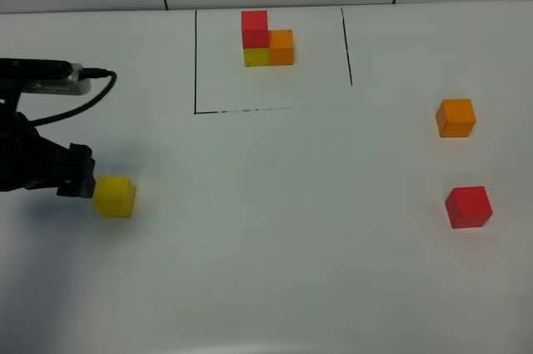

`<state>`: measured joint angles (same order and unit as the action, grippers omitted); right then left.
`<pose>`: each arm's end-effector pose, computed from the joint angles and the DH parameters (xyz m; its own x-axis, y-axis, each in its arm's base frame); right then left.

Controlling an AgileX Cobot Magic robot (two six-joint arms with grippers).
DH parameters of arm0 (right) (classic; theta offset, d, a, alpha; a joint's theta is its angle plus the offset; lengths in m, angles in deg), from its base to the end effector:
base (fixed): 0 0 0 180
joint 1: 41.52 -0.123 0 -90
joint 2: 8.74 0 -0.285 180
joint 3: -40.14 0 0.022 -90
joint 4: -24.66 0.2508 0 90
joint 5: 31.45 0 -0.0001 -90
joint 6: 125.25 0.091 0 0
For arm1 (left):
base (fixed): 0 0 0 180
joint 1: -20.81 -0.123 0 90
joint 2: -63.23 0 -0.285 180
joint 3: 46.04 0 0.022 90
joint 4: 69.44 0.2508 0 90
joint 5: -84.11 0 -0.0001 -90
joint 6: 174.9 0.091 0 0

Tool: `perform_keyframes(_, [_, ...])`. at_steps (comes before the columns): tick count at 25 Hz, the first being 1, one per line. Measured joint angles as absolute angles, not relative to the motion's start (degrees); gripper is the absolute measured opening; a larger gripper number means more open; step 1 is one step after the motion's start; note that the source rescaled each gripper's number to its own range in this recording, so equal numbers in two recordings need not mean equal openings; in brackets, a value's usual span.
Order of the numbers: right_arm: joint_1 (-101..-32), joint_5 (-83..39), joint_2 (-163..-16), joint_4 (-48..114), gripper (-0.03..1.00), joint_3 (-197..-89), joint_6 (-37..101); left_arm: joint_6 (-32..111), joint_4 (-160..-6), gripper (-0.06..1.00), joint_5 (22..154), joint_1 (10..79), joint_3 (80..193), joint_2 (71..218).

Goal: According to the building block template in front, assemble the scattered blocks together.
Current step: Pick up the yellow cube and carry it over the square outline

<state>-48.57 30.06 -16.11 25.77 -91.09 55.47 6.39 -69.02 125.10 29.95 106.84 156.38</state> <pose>-0.0062 0.0008 0.2753 -0.4634 -0.0353 -0.8855 -0.1276 0.9915 0.0272 0.2691 -0.0429 0.2139 -0.9302 0.1781 -0.3210 0.1835 0.9829 0.0136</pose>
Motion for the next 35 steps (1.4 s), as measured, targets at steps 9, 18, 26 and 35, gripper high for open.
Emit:
perform_keyframes(9, [-48.57, 30.06, -16.11, 25.77, 0.71, -91.09, 55.47, 5.65, -69.13, 0.91, 116.93, 33.67, 106.9, 165.95])
perform_keyframes(18, [-48.57, 30.06, -16.11, 25.77, 0.71, -91.09, 55.47, 3.46, -69.44, 0.91, 115.43, 34.55, 110.85, 173.03])
perform_keyframes(26, [-48.57, 30.06, -16.11, 25.77, 0.71, -91.09, 55.47, 3.06, -69.44, 0.68, 114.41, 34.55, 110.85, 176.74])
perform_keyframes(35, [-48.57, 30.06, -16.11, 25.77, 0.71, -91.09, 55.47, 3.04, -69.44, 0.0, 114.17, 34.55, 110.85, 176.74])
